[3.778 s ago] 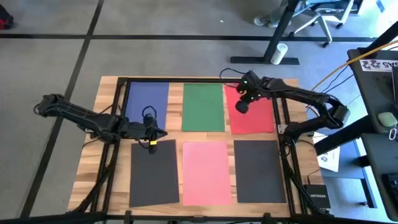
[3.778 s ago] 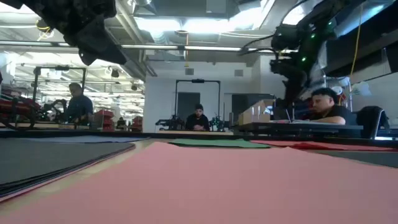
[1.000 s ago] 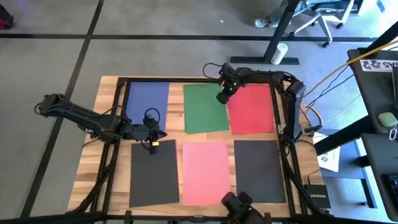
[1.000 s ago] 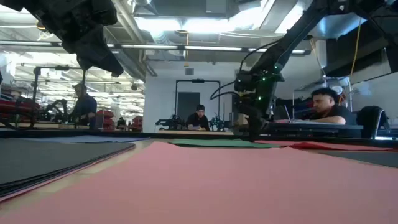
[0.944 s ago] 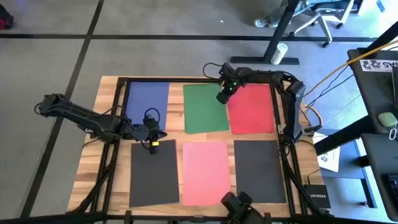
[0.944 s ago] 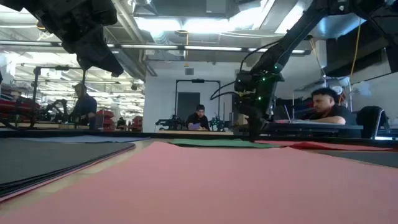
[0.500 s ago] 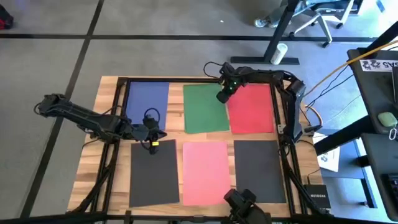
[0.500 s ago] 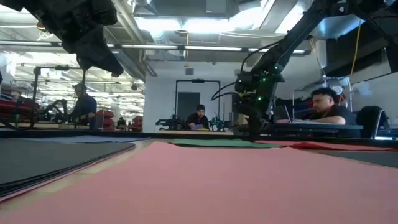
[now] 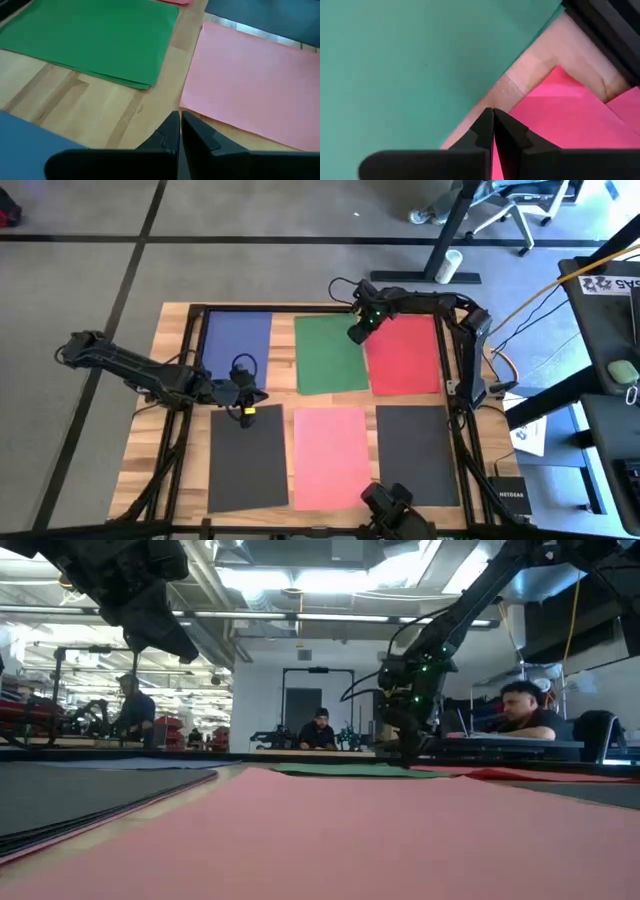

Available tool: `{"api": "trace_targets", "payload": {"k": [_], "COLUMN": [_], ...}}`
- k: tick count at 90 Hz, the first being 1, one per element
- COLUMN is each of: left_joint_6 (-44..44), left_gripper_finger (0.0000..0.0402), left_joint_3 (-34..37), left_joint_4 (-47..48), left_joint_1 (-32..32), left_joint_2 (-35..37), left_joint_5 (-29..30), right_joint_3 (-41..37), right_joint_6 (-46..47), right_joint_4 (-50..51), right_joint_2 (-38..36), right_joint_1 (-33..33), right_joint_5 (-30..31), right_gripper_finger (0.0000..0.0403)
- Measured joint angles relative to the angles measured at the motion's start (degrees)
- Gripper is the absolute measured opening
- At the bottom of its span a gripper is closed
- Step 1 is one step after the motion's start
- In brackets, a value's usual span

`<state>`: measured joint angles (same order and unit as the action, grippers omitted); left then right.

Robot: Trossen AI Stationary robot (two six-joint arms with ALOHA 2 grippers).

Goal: Organize paper
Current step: Stack the red paper on top of the other red paper, then adjust the green paper

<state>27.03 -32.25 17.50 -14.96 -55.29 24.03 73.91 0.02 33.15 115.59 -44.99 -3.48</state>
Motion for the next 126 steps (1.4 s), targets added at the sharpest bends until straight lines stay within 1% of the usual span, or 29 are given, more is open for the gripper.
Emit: {"api": "trace_targets", "payload": {"k": [35, 55, 73, 102, 115, 126], "left_joint_6": [-0.2, -0.3, -0.4, -0.4, -0.4, -0.4], "left_gripper_finger": [0.0001, 0.0001, 0.0001, 0.0001, 0.0001, 0.0001], "left_joint_3": [0.0, 0.0, 0.0, 0.0, 0.0, 0.0], "left_joint_4": [0.0, 0.0, 0.0, 0.0, 0.0, 0.0], "left_joint_1": [0.0, 0.0, 0.0, 0.0, 0.0, 0.0], "left_joint_2": [0.0, 0.0, 0.0, 0.0, 0.0, 0.0], "left_joint_5": [0.0, 0.0, 0.0, 0.0, 0.0, 0.0], "right_joint_3": [0.0, 2.0, 4.1, 4.2, 4.2, 4.3], "right_joint_6": [9.4, 13.7, 15.0, 14.8, 14.7, 14.7], "right_joint_4": [0.9, 2.7, 4.2, 4.5, 3.5, 3.0], "right_joint_2": [-0.1, 0.2, 0.4, 0.3, 0.2, 0.5], "right_joint_1": [0.0, -0.1, -0.8, -1.3, -1.3, -1.2], "right_joint_5": [0.9, 1.0, 5.0, 3.2, 0.7, 0.1], "right_gripper_finger": [0.0000, 0.0000, 0.0000, 0.0000, 0.0000, 0.0000]}}
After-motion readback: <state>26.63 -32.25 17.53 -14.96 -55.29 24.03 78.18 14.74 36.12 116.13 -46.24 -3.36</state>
